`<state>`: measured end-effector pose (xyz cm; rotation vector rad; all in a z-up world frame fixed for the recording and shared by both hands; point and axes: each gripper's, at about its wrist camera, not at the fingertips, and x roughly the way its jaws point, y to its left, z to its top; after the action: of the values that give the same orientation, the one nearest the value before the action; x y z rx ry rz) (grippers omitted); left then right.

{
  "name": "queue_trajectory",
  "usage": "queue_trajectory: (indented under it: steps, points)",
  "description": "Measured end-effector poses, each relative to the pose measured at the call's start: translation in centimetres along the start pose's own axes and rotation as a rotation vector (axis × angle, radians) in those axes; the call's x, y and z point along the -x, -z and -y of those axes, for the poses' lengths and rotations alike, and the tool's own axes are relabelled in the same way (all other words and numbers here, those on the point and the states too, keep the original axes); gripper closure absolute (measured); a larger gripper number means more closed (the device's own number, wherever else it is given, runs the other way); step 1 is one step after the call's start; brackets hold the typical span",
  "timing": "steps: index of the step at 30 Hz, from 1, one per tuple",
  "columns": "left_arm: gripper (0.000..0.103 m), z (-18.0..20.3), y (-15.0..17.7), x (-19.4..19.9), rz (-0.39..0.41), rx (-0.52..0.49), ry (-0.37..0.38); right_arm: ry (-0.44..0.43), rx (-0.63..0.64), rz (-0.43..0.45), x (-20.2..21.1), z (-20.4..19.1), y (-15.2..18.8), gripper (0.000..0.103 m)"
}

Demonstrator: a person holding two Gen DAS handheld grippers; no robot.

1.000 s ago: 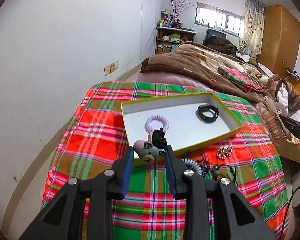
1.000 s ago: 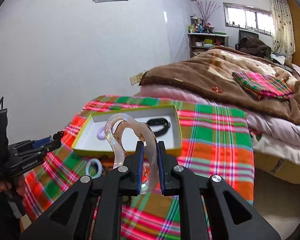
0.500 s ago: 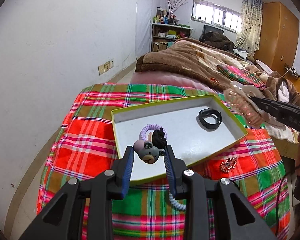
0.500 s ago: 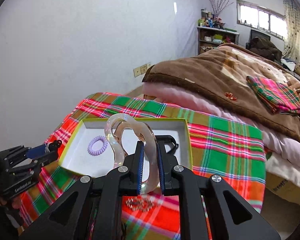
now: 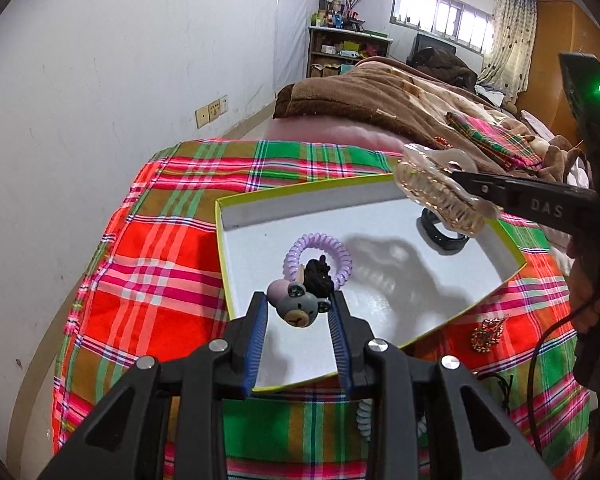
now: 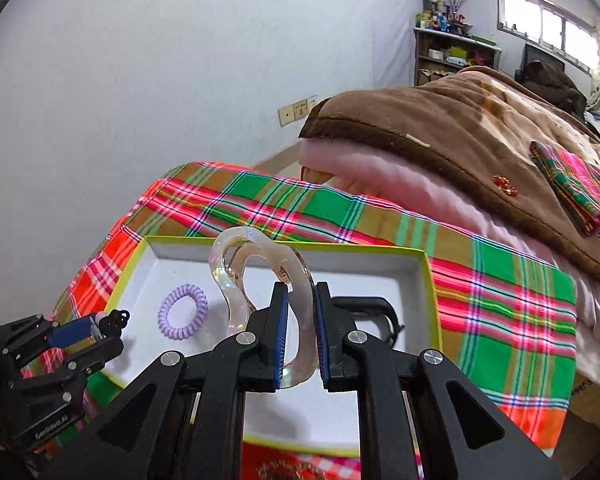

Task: Organize jewelry
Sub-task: 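Carry the bear hair tie with the left gripper while the right carries the claw clip to the box, then open the left gripper to drop the bear hair tie in the box while the right releases the claw clip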

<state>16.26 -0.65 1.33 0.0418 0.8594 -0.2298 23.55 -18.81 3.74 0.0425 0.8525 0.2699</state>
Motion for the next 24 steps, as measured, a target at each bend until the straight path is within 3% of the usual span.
queue_trajectory:
  steps: [14, 24]
  points:
    - [0.071, -0.2, 0.4, -1.5, -0.039, 0.004, 0.005, -0.044, 0.037, -0.089, -4.3, -1.7, -0.6, 0.09]
    - [0.071, -0.1, 0.6, -2.4, -0.061, -0.003, 0.003, -0.031, 0.06, -0.118, -5.6, -2.2, -0.5, 0.09]
